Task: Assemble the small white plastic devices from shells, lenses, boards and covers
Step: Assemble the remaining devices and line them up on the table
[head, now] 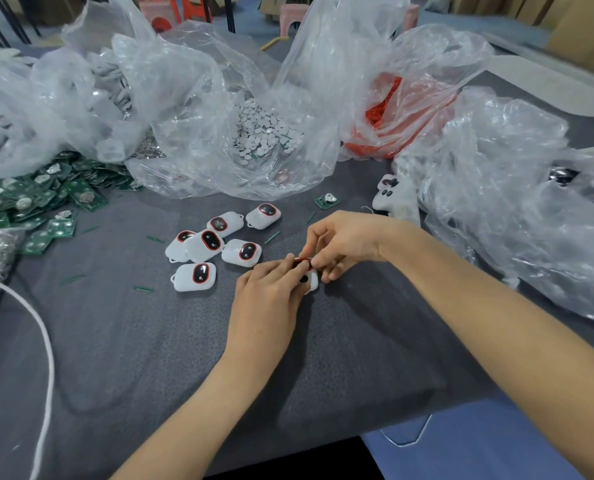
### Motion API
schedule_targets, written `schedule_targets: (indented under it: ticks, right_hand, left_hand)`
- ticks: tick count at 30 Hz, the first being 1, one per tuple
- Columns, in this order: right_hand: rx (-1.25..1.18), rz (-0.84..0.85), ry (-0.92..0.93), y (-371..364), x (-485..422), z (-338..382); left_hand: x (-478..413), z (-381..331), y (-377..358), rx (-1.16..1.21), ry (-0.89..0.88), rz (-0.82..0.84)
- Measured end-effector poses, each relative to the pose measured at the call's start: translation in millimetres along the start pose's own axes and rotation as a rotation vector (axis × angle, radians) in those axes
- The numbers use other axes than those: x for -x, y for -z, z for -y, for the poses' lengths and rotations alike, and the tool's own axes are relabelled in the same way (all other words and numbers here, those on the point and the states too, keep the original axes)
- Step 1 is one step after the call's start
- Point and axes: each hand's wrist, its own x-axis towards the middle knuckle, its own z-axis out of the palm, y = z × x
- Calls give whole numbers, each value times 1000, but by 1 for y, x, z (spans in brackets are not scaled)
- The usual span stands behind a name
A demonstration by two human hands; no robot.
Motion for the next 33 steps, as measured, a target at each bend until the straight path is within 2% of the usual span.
schedule_targets:
  ticks: [9,13,19,22,29,31,33]
  right_hand:
    - [59,12,-48,2,-9,5]
    - [34,9,-24,3,-6,-3]
    - [97,-92,-10,-5,-10,-6]
    - [143,-136,-3,-11,-9,-6]
    - [132,-319,265,-16,34,-20]
    - [82,-502,409,6,62,-19]
    - [-103,-892,580,44,92,-16]
  left_hand:
    - [1,-3,1,-138,27,-18]
    - [3,-3,2,-123,56,-10]
    - [0,-1,1,-33,108,27]
    - [0,3,1,39,79,55]
    - [-1,2,-2,-29,5,80]
    - [-2,3,-3,-49,-9,78]
    - [-5,1,-7,-11,-15,77]
